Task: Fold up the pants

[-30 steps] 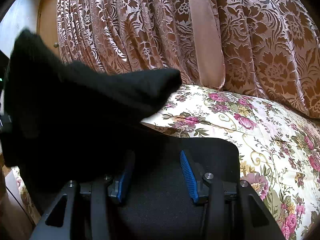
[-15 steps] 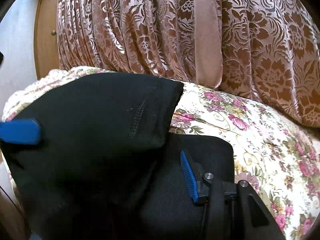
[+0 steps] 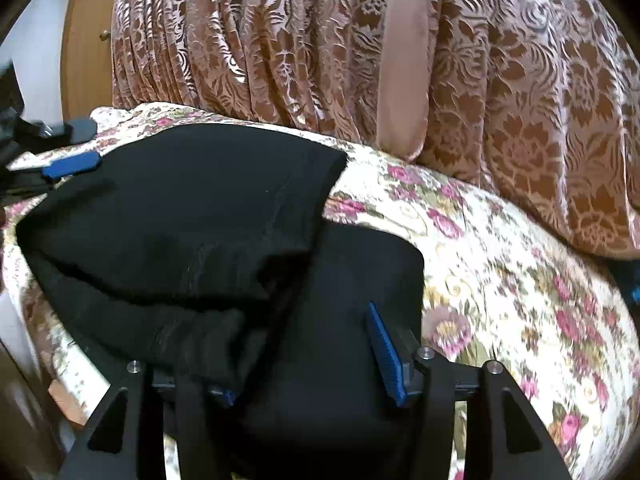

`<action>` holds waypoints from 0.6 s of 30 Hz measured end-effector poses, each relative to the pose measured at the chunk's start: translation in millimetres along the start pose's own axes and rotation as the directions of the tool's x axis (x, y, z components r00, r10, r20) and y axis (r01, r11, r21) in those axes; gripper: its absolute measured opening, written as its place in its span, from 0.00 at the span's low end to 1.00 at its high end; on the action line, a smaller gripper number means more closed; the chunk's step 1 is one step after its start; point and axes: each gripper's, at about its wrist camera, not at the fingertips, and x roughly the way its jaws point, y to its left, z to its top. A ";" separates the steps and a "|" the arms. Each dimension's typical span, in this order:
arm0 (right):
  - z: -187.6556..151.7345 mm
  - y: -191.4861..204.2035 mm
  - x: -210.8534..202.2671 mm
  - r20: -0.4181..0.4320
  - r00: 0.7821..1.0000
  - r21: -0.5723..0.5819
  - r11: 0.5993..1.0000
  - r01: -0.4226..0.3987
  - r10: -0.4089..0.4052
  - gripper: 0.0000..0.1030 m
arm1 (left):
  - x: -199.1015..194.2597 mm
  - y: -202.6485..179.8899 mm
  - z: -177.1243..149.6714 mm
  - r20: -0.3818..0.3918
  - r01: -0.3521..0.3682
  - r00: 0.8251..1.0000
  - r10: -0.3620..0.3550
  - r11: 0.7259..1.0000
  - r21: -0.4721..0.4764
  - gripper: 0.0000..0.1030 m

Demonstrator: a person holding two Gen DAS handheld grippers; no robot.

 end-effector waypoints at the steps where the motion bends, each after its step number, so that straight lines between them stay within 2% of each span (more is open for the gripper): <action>1: -3.0 -2.5 -5.9 0.003 1.000 0.017 1.000 -0.017 0.017 0.53 | -3.1 5.8 -1.1 0.010 -0.013 1.000 0.013 1.000 0.000 0.50; 4: -10.4 -14.0 -24.2 0.036 0.993 0.067 0.991 -0.115 0.112 0.53 | -6.3 11.8 -5.5 0.028 -0.043 0.999 0.043 0.999 0.015 0.51; 6: -16.8 -23.6 -34.1 0.051 0.976 0.112 0.970 -0.215 0.210 0.53 | -6.8 14.3 -10.1 0.026 -0.059 0.998 0.058 0.998 0.022 0.51; 10: -21.7 -37.8 -39.0 0.086 0.952 0.205 0.930 -0.305 0.293 0.53 | -8.5 15.2 -13.3 0.045 -0.101 0.994 0.099 0.994 0.044 0.51; 13: -20.1 -50.6 -41.7 0.159 0.912 0.298 0.863 -0.409 0.377 0.53 | -10.5 27.3 -15.3 0.031 -0.118 0.993 0.117 0.993 0.009 0.51; 15: -15.2 -55.8 -40.5 0.198 0.890 0.335 0.825 -0.455 0.411 0.60 | -8.4 34.8 -16.8 0.007 -0.111 0.994 0.112 0.994 -0.024 0.52; 18: -5.8 -61.4 -24.4 0.206 0.873 0.406 0.774 -0.487 0.442 0.62 | -6.1 36.4 -21.5 -0.015 -0.096 0.995 0.096 0.995 -0.032 0.53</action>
